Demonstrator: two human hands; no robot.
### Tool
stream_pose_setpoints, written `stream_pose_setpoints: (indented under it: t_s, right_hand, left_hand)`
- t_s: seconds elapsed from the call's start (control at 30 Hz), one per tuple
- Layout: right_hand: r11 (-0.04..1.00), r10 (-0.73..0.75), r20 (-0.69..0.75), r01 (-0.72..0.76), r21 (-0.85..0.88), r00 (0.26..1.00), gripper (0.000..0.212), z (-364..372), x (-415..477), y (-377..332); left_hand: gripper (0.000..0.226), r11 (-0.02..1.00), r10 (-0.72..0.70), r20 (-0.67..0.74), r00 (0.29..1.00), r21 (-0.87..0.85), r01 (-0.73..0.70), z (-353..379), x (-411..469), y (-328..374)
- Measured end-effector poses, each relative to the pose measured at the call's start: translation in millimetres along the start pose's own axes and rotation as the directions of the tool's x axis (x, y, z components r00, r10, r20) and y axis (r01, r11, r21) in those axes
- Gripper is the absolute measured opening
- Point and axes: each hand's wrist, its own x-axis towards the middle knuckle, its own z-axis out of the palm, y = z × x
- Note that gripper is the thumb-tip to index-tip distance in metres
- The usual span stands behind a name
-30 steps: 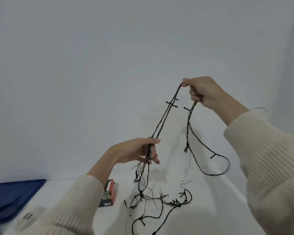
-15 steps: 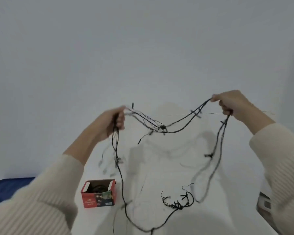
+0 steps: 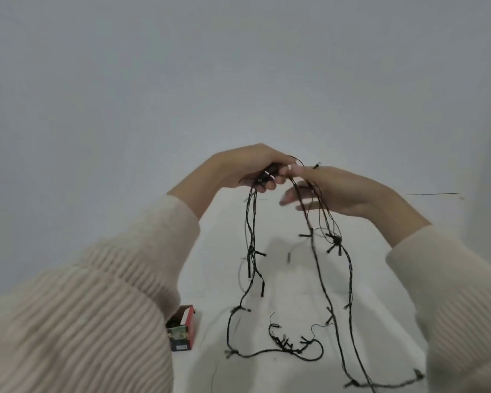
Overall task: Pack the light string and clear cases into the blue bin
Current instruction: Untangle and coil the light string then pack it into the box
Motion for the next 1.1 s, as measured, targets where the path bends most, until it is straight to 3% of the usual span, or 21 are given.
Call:
stream_pose_setpoints:
  t_s: [0.1, 0.27, 0.33, 0.47, 0.6, 0.73, 0.8, 0.9, 0.97, 1.0, 1.03, 1.1]
  right_hand:
    - [0.999, 0.024, -0.034, -0.023, 0.032, 0.999, 0.023, 2, -2, -2]
    - [0.994, -0.017, -0.152, 0.034, 0.106, 0.988, 0.031, -24, -6, -2]
    - [0.983, -0.022, -0.216, 0.060, 0.174, 0.976, 0.030, -36, -10, -2]
    - [0.997, 0.007, -0.263, 0.015, 0.080, 0.965, 0.028, -49, -17, 9]
    - [0.982, -0.013, -0.364, 0.080, 0.171, 0.931, 0.028, -58, -18, 20]
    - [0.976, -0.019, -0.441, 0.112, 0.186, 0.897, 0.028, -66, -19, 30]
    - [0.985, -0.014, -0.444, 0.088, 0.146, 0.896, 0.028, -66, -19, 35]
    - [0.981, 0.072, -0.354, -0.131, -0.147, 0.933, 0.026, -64, -24, 40]
    - [0.808, 0.216, -0.201, -0.291, -0.513, 0.955, 0.022, -56, -26, 37]
    - [0.713, 0.267, -0.141, -0.294, -0.636, 0.953, 0.020, -48, -25, 34]
    - [0.706, 0.267, -0.085, -0.255, -0.661, 0.960, 0.022, -37, -22, 29]
    - [0.884, 0.133, 0.032, -0.104, -0.456, 0.991, 0.034, -12, -15, 16]
  left_hand:
    - [0.041, 0.999, -0.037, 0.051, 0.998, -0.019, 0.038, 0, -3, -12]
    - [0.045, 0.992, -0.093, 0.210, 0.973, -0.067, 0.109, -6, -13, -44]
    - [0.044, 0.988, -0.106, 0.211, 0.972, -0.086, 0.126, -9, -18, -57]
    - [0.041, 0.966, -0.036, 0.164, 0.986, -0.245, 0.077, -16, -25, -73]
    - [0.045, 0.943, -0.031, 0.186, 0.982, -0.321, 0.090, -18, -28, -79]
    - [0.047, 0.945, -0.087, 0.231, 0.969, -0.290, 0.154, -19, -31, -83]
    - [0.045, 0.955, -0.118, 0.180, 0.977, -0.250, 0.162, -19, -30, -81]
    - [0.044, 0.963, -0.136, 0.038, 0.990, -0.228, 0.141, -24, -29, -71]
    - [0.045, 0.978, -0.131, 0.020, 0.991, -0.162, 0.133, -25, -27, -58]
    - [0.045, 0.985, -0.129, 0.040, 0.991, -0.113, 0.133, -22, -25, -49]
    - [0.045, 0.989, -0.128, 0.069, 0.989, -0.060, 0.132, -17, -24, -40]
    - [0.046, 0.991, -0.132, 0.121, 0.984, 0.045, 0.127, -5, -21, -24]
